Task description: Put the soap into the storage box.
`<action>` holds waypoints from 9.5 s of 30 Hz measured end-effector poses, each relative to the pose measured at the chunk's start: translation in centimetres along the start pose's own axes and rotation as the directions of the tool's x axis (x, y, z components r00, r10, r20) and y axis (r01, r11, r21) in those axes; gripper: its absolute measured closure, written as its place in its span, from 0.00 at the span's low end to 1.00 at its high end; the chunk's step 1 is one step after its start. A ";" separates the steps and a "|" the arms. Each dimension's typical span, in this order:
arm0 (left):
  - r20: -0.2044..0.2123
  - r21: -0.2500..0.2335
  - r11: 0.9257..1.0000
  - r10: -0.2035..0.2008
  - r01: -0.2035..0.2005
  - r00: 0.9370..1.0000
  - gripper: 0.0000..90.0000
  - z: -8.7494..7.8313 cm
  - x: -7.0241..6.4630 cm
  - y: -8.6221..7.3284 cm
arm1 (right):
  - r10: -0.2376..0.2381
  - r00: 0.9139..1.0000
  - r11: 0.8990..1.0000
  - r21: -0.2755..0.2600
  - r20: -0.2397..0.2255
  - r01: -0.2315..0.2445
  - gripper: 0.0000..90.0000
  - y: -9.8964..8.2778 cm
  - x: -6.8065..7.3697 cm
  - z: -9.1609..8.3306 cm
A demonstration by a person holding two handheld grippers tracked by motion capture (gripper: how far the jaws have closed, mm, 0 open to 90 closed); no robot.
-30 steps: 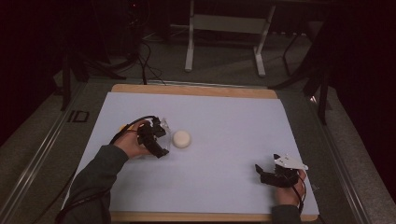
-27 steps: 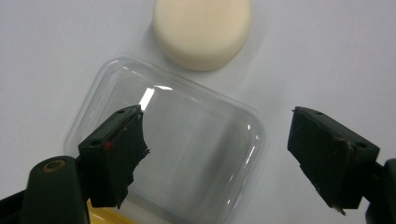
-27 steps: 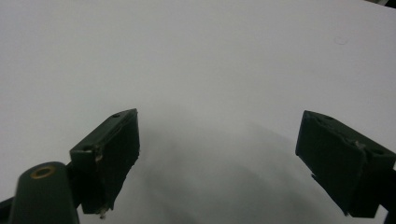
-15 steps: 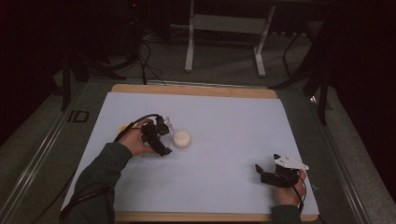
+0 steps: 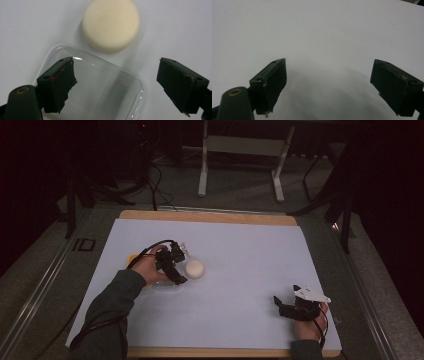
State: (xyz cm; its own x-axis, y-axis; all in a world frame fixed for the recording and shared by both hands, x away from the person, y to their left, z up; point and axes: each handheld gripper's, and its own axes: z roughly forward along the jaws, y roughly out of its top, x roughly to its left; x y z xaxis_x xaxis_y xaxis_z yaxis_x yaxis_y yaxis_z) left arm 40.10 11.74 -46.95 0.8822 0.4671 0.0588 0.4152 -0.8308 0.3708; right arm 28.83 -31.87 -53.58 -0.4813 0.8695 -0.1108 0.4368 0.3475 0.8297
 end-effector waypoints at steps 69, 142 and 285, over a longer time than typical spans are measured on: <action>0.063 0.053 0.998 -0.047 0.043 0.997 0.16 5.9 1.5 4.3 | 0.005 1.000 1.000 -0.006 -0.010 -0.005 0.15 0.0 0.0 -0.1; 0.077 0.274 0.959 0.058 -0.077 0.995 0.27 5.7 -0.2 5.4 | -0.004 1.000 1.000 0.003 -0.007 0.004 0.15 0.0 0.0 0.0; -0.059 0.215 0.957 -0.187 0.195 0.981 0.27 -5.3 4.5 -4.1 | -0.014 1.000 1.000 -0.003 0.010 0.014 0.15 0.0 0.2 0.0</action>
State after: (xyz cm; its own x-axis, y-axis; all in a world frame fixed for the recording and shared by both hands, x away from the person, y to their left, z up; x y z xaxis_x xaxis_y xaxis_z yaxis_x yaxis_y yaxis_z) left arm 41.16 18.86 -43.25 0.7745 0.6311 0.0428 0.6173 -0.7688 0.1671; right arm 28.73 -31.71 -53.60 -0.4801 0.8678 -0.1280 0.4278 0.3590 0.8295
